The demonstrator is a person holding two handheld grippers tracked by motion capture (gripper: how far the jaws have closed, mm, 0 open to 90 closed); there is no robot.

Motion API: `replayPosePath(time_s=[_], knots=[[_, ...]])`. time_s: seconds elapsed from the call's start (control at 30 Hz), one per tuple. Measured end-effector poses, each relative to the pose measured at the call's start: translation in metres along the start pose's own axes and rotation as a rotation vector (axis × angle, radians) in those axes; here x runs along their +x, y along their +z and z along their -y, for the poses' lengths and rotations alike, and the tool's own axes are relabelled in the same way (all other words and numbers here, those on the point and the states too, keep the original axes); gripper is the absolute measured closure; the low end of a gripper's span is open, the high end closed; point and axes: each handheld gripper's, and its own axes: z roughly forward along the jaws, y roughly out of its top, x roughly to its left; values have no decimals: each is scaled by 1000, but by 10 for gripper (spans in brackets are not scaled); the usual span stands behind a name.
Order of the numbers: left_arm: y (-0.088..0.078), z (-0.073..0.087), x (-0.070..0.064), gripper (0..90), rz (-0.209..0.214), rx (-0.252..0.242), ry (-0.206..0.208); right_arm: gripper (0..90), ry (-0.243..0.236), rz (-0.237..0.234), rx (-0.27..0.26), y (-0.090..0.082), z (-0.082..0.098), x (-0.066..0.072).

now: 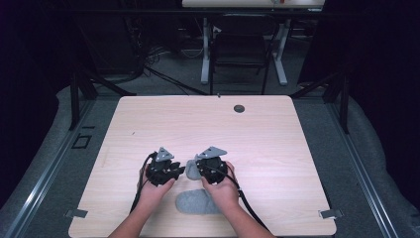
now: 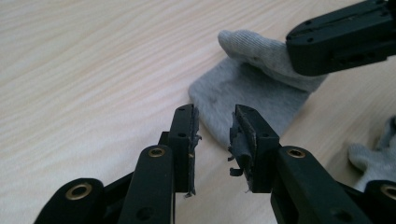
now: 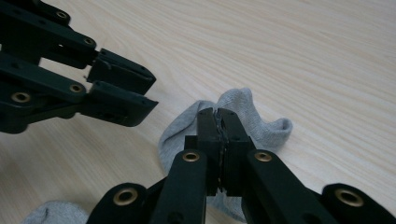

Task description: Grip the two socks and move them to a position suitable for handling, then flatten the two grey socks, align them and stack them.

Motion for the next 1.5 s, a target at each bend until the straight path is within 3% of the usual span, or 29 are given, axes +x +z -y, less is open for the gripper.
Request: replayPosePath(time_s=[0.07, 0.2, 0.4, 0.6, 0.77, 0.93, 1.33, 1.43, 1.5], knots=[[5, -3, -2, 698, 11, -12, -10, 886, 7, 3, -6, -3, 0, -2], [18, -4, -4, 702, 18, 11, -9, 886, 24, 1, -11, -7, 1, -7], [29, -4, -13, 702, 22, 32, 20, 885, 51, -1, -34, -10, 4, -11], [34, -2, -12, 710, 4, 69, 29, 884, 61, 16, -50, -18, 7, -20], [37, 0, -12, 716, -14, 101, 69, 884, 92, 21, -55, -24, 10, -31], [38, 1, -11, 742, -18, 100, 66, 884, 109, 34, -57, -28, 15, -38], [37, 1, -9, 821, -34, 105, 73, 872, 148, 80, 45, -25, 47, -58], [37, 1, -8, 824, -31, 106, 77, 796, 188, 80, 77, -25, 54, -61], [37, 1, -7, 826, -27, 106, 76, 733, 209, 98, 61, -28, 57, -63]])
